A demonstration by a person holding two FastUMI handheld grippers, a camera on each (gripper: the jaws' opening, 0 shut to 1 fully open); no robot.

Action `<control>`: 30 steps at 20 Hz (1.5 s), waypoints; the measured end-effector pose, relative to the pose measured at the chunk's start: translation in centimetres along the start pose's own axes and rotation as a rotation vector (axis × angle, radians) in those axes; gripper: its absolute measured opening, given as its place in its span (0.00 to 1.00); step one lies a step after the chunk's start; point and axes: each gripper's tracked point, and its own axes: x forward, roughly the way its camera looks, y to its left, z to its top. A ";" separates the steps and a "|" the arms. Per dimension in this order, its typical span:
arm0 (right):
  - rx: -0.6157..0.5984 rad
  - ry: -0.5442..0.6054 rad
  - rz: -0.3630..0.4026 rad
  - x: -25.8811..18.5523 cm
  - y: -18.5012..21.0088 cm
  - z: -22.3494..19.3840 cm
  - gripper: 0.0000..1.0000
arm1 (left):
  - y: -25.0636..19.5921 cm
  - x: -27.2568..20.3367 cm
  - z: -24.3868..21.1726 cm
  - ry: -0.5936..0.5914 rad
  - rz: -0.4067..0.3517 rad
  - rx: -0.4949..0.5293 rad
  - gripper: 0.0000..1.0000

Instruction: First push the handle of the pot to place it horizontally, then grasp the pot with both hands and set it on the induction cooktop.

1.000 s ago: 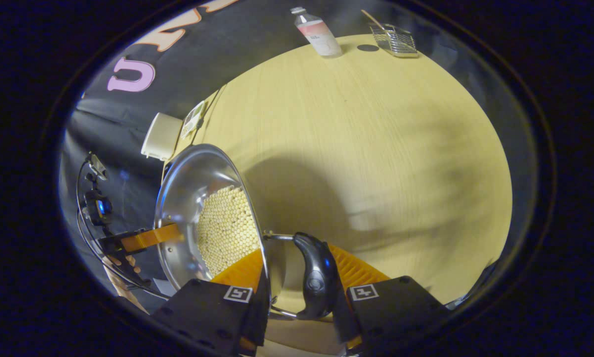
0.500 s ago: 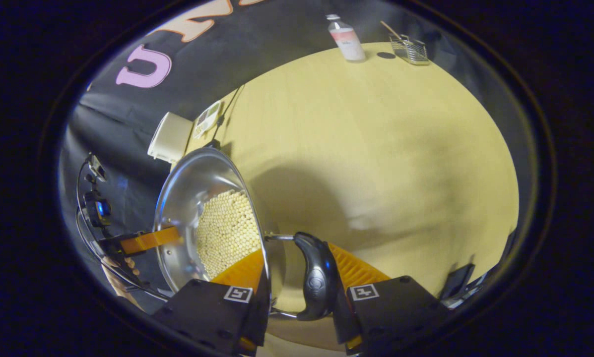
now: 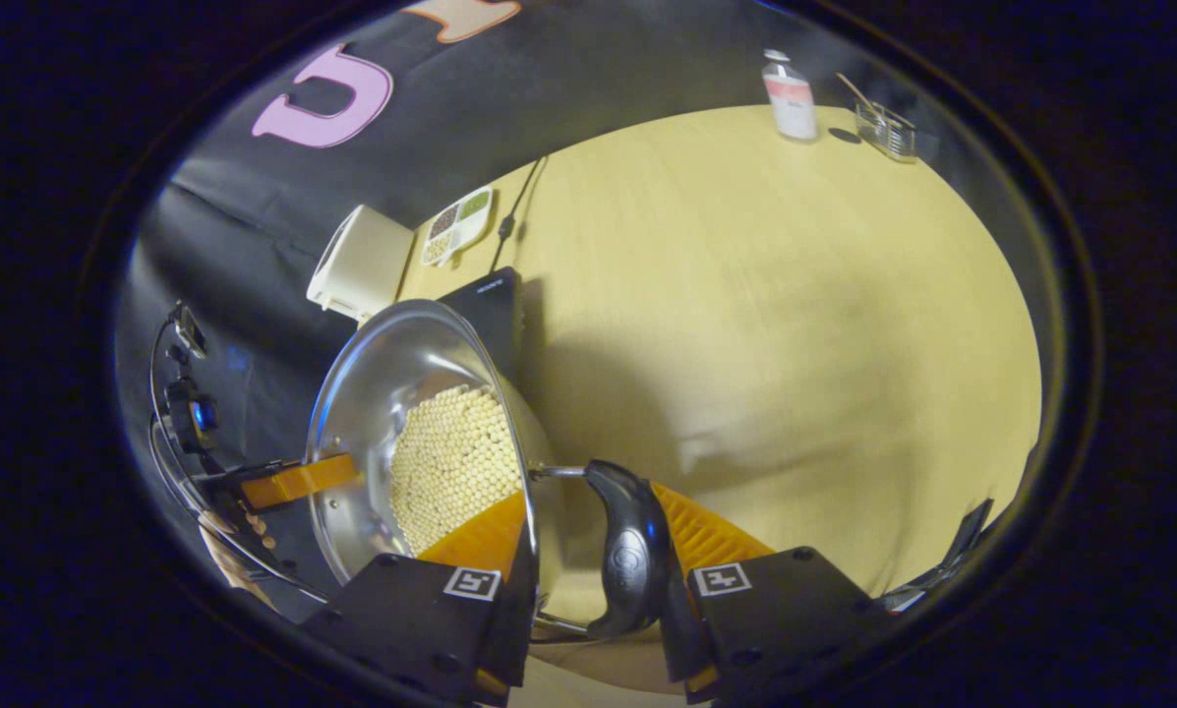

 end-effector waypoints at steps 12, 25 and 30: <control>0.017 -0.027 -0.038 0.0 -0.4 0.0 0.57 | 8.4 2.9 5.7 -0.075 0.055 0.077 0.58; 0.048 -0.108 -0.102 0.0 -1.1 0.7 0.50 | 9.6 5.8 8.3 -0.114 0.056 0.126 0.60; 0.036 -0.127 -0.075 0.1 -0.9 1.1 0.54 | 9.9 5.7 8.0 -0.128 0.069 0.097 0.65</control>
